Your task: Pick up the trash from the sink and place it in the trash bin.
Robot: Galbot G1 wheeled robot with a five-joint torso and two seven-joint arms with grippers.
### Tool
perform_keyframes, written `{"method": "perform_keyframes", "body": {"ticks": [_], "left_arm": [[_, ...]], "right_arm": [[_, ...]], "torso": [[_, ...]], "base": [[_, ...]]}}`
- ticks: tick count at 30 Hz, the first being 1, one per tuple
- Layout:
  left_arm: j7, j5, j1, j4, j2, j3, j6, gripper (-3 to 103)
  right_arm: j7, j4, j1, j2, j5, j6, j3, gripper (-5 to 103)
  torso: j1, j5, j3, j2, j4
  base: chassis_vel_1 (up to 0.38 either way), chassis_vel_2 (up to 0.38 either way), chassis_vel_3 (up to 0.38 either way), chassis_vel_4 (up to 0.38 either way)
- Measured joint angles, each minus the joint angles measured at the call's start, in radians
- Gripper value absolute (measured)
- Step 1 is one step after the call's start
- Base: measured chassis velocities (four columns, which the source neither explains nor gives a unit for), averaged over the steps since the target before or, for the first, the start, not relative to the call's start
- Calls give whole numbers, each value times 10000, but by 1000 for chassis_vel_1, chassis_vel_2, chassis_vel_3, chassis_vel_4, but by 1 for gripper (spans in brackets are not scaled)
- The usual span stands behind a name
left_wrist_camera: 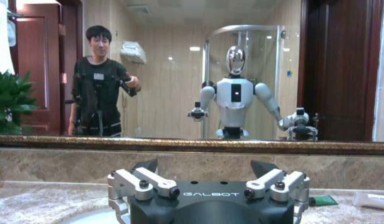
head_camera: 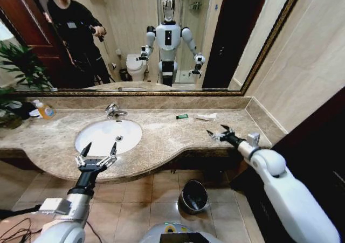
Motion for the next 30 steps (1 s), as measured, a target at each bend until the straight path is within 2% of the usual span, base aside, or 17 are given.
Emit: {"method": "perform_keyframes", "body": {"ticks": [3,5,6,7,10,18,28,30], "left_arm": [[-3,0,1,0,0,-1,0,100],[3,1,0,-1,0,0,0,100],[0,0,0,-1,-1,0,0,100],[0,0,0,-1,-1,0,0,100],[-1,0,0,0,0,0,0,100],[0,0,0,0,0,0,0,100],[-1,0,0,-1,0,0,0,100],[-1,0,0,0,0,0,0,100]], "right_arm": [[-8,-1002,1136,-381,0,240,-994,100],[-9,-1271,1448,-422,-6,294,-1292,100],[76,-1890,2170,-429,-2,465,-1949,100],[76,-1890,2170,-429,-2,465,-1949,100],[256,-3104,3429,-118,13,740,-3071,100],[172,-5245,5048,575,-301,685,-4223,100],[119,-6713,6393,1109,-503,405,-4892,100],[76,-7018,6707,1201,-588,158,-4997,100]], "torso": [[-1,-1,0,0,-1],[0,0,0,0,0],[0,1,0,0,-1],[0,1,0,0,-1],[0,1,1,-1,3],[0,-1,0,0,0],[0,-2,0,0,1],[0,-2,-1,0,1]], "base": [[0,0,0,0],[0,0,0,0],[0,0,0,0],[0,0,0,0],[0,0,0,0],[0,0,0,0],[0,0,0,0],[0,0,0,0]]}}
